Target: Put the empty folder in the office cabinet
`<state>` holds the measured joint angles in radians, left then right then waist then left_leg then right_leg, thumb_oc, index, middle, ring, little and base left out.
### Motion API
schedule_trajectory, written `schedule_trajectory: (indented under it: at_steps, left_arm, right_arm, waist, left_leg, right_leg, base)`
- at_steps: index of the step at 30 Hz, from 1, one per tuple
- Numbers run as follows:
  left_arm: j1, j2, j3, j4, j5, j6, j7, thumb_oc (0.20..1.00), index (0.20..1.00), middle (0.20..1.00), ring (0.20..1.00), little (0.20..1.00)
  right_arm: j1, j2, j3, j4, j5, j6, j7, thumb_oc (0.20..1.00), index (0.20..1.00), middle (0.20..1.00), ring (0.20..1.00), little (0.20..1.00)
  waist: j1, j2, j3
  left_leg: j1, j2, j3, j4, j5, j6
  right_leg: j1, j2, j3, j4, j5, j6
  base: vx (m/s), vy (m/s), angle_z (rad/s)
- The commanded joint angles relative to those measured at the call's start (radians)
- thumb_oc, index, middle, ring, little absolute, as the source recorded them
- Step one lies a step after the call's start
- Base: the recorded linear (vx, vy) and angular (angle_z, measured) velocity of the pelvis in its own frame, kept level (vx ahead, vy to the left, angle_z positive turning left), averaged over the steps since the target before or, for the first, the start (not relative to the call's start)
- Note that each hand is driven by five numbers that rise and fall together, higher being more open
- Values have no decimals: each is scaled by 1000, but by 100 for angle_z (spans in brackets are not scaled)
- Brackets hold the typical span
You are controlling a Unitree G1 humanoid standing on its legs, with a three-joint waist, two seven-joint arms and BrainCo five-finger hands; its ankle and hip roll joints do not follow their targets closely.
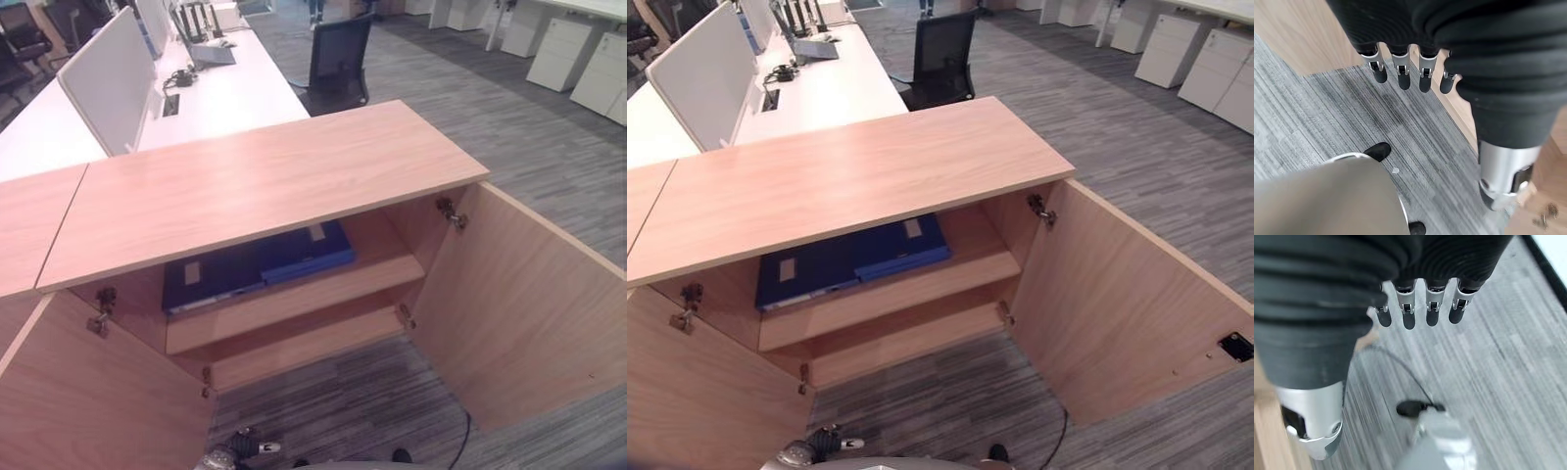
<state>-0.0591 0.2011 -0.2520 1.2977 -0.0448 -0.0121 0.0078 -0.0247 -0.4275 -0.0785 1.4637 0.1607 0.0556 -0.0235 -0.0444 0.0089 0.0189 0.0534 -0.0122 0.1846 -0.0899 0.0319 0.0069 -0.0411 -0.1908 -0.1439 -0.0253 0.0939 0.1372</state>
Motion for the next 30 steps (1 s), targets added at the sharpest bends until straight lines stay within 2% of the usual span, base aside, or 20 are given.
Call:
schedule_trajectory:
  at_steps: [1,4,6,7,8,11,14,15,16,18,24,28,29,30]
  left_arm:
    - [-22,-22,26,57,0,-17,-1,1000,1000,1000,1000,1000]
    - [-10,-10,39,72,13,-17,-4,1000,1000,1000,1000,1000]
    - [-9,2,67,88,-4,-16,-1,1000,1000,1000,1000,1000]
    - [-9,14,106,103,-28,-12,8,1000,1000,1000,1000,1000]
    - [-9,14,106,103,-28,-12,8,1000,1000,1000,1000,1000]
    - [-21,23,136,108,-37,-9,11,1000,1000,1000,1000,1000]
    - [-27,23,128,100,-28,-11,15,1000,1000,1000,1000,1000]
    - [-27,21,123,92,-24,-10,20,1000,1000,1000,1000,1000]
    - [-26,16,120,87,-26,-11,19,1000,1000,1000,1000,1000]
    - [-23,12,124,88,-29,-11,18,1000,1000,1000,1000,1000]
    - [-10,3,143,83,-63,-4,4,1000,1000,1000,1000,1000]
    - [-15,1,129,87,-52,0,-4,1000,1000,1000,1000,1000]
    - [-8,4,117,95,-46,3,-11,1000,1000,1000,1000,1000]
    - [-8,3,118,95,-46,2,-11,1000,1000,1000,1000,1000]
  right_arm:
    - [-86,-65,-29,72,101,-10,-53,1000,1000,1000,1000,1000]
    - [-92,-93,-50,12,125,-27,-87,1000,1000,1000,1000,1000]
    - [-102,-97,-43,-39,125,-35,-102,1000,1000,1000,1000,1000]
    - [-97,-105,-48,-96,118,-40,-119,1000,1000,1000,1000,1000]
    - [-97,-105,-48,-97,118,-39,-120,1000,1000,1000,1000,1000]
    - [-71,-128,-63,-229,73,-45,-162,1000,1000,1000,1000,1000]
    - [-58,-141,-77,-272,55,-45,-177,1000,1000,1000,1000,1000]
    - [-54,-158,-94,-334,42,-50,-198,1000,1000,1000,1000,1000]
    - [-50,-163,-100,-388,23,-50,-217,1000,1000,1000,1000,1000]
    - [-58,-167,-105,-398,32,-56,-225,1000,1000,1000,1000,1000]
    - [-82,-221,-105,-463,23,-64,-237,1000,1000,1000,1000,1000]
    - [-129,-339,-126,-576,-45,-78,-277,1000,1000,1000,1000,1000]
    - [-180,-395,-112,-559,-48,-85,-269,1000,1000,1000,1000,1000]
    - [-184,-397,-109,-556,-47,-86,-268,1000,1000,1000,1000,1000]
  waist:
    - [-6,-6,31]
    - [-24,-7,67]
    - [-26,-7,93]
    - [-32,-6,99]
    - [-31,-6,99]
    - [-45,-5,87]
    - [-48,-8,66]
    - [-47,-19,43]
    - [-42,-37,26]
    - [-37,-51,7]
    - [-35,-63,-7]
    - [-33,-73,-20]
    - [-24,-75,-28]
    - [-25,-74,-28]
  left_leg:
    - [9,-70,-70,3,-111,43]
    - [18,-65,-39,3,-113,49]
    - [21,-50,-12,3,-108,48]
    - [19,-36,3,3,-102,46]
    - [19,-36,3,3,-102,46]
    - [14,-23,13,3,-104,50]
    - [4,-20,18,3,-103,53]
    - [4,-22,21,3,-109,55]
    - [3,-30,26,3,-112,55]
    - [9,-29,38,3,-112,53]
    - [26,-7,45,3,-115,41]
    - [29,29,40,3,-112,13]
    - [31,41,43,3,-110,4]
    - [31,42,43,3,-111,3]
  right_leg:
    - [-100,35,-41,-34,57,45]
    - [-134,23,-45,35,42,50]
    - [-147,3,-89,80,22,50]
    - [-132,-18,-109,119,-10,36]
    - [-133,-19,-109,121,-12,36]
    - [-111,-40,-34,169,-40,31]
    - [-93,-58,7,172,-36,33]
    - [-58,-68,34,149,-29,42]
    - [-36,-60,44,98,-24,53]
    - [-32,-42,59,53,-9,66]
    - [-8,-3,59,-9,0,57]
    - [23,33,33,-53,-16,41]
    - [32,45,25,-62,-28,37]
    - [33,45,25,-62,-28,37]
  base:
    - [-81,100,-25]
    - [-124,74,-34]
    - [-176,28,-91]
    - [-120,15,-123]
    - [-113,15,-104]
    - [-37,2,-17]
    - [25,-39,-11]
    - [103,-87,-12]
    - [132,-116,-14]
    - [85,-87,-31]
    - [72,-90,-29]
    - [92,-143,1]
    - [69,-77,4]
    - [78,-85,-1]
